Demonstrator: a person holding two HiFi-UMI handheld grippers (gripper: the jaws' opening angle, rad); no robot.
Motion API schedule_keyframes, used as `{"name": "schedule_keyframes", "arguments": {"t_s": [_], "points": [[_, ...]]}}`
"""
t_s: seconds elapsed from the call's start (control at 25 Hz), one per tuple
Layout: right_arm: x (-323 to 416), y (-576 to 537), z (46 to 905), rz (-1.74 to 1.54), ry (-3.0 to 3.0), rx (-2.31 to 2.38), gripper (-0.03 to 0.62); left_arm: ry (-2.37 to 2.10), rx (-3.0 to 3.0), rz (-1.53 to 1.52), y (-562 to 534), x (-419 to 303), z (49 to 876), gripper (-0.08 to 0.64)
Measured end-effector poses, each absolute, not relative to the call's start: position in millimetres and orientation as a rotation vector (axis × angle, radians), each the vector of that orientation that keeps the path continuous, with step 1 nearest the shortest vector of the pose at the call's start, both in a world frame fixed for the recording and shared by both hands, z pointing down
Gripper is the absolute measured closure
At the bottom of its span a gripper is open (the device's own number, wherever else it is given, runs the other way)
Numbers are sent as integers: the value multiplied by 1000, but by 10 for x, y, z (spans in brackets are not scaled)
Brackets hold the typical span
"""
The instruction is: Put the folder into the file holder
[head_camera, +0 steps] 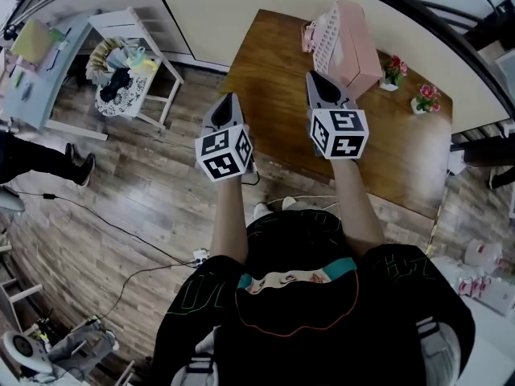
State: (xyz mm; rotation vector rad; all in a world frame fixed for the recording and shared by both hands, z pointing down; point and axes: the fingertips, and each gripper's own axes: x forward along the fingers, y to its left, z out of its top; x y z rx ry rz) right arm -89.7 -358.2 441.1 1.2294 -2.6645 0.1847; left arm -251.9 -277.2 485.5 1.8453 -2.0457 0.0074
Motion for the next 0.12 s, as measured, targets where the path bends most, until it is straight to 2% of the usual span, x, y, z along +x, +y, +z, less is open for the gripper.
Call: {"name": "schedule_keyframes", "arguments": {"t_s": [0.12], "points": [[-896,-3562,4390,175,-2662,1231,589,-2042,1850,3,-2766,-2515,4836,560]]}}
